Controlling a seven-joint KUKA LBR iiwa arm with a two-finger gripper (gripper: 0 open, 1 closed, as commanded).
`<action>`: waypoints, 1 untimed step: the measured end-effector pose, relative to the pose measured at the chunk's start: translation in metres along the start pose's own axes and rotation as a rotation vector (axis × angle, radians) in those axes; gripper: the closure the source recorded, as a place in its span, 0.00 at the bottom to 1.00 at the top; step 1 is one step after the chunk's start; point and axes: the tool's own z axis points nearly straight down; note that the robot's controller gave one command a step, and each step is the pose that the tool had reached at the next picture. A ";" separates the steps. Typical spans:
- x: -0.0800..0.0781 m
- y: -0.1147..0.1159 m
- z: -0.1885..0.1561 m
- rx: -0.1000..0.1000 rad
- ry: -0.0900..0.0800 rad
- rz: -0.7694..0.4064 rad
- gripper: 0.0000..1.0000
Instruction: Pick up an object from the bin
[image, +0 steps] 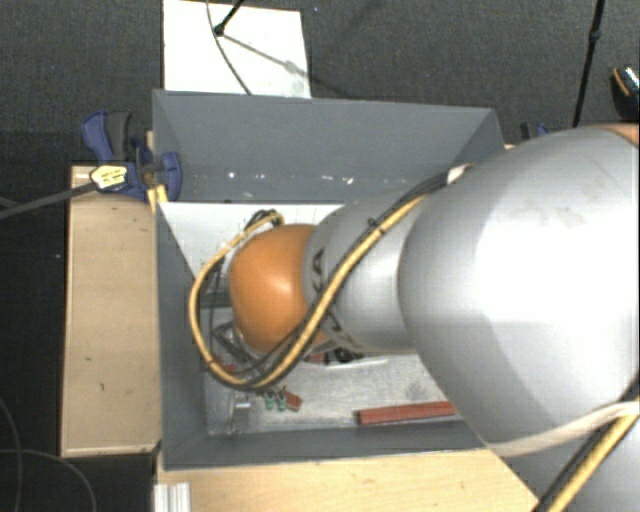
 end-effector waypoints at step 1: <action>0.015 -0.010 -0.035 -0.001 -0.005 0.092 0.00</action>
Offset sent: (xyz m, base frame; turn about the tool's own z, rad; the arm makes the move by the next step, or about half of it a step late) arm -0.0149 -0.0104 0.0340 0.0931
